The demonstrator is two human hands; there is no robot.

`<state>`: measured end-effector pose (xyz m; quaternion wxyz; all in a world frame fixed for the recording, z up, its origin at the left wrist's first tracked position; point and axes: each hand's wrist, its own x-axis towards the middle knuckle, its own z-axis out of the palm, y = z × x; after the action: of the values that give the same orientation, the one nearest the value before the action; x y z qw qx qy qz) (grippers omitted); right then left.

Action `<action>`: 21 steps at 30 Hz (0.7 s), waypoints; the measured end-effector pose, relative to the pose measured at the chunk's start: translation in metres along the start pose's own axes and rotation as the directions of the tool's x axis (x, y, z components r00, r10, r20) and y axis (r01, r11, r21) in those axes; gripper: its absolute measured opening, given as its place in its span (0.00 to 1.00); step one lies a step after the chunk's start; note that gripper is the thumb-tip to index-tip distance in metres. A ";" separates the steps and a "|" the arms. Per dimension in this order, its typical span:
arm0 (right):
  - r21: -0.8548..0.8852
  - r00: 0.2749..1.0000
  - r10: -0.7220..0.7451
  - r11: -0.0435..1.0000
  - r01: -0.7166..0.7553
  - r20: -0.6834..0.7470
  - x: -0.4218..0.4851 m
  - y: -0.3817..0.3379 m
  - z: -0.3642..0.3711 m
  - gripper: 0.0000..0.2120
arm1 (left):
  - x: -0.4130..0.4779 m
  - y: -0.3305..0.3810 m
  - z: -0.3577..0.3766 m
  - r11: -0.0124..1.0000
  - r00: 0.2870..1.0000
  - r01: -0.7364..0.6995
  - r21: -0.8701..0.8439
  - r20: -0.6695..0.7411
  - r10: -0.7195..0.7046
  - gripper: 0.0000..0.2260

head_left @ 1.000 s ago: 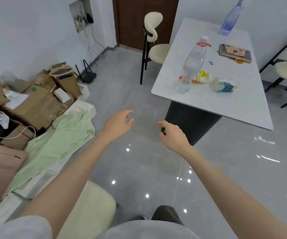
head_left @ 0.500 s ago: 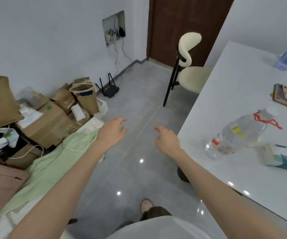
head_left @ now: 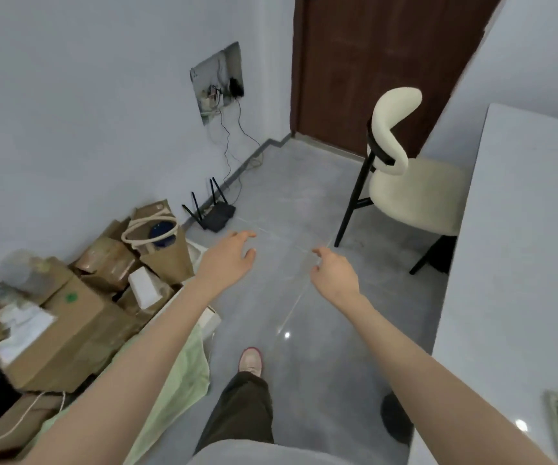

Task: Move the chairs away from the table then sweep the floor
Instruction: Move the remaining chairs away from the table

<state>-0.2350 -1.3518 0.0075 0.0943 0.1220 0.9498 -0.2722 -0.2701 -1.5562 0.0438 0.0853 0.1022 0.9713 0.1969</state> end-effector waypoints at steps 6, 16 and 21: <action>0.043 0.989 0.101 0.994 -0.097 -0.106 0.128 -0.030 -0.040 0.21 | 0.175 -0.010 -0.046 0.984 0.985 -0.154 0.089 0.090 0.146 0.18; 0.061 0.955 0.196 0.980 -0.187 -0.223 0.321 -0.015 -0.110 0.20 | 0.416 0.050 -0.054 0.921 0.912 -0.383 0.074 0.185 0.365 0.19; 0.045 0.953 0.187 0.982 -0.181 -0.240 0.424 0.014 -0.146 0.25 | 0.525 0.097 -0.031 0.878 0.858 -0.472 0.079 0.269 0.437 0.23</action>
<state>-0.6519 -1.1853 0.0182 0.0010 0.2434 0.9356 -0.2558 -0.7664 -1.3579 0.0450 0.1470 0.3580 0.9132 0.1278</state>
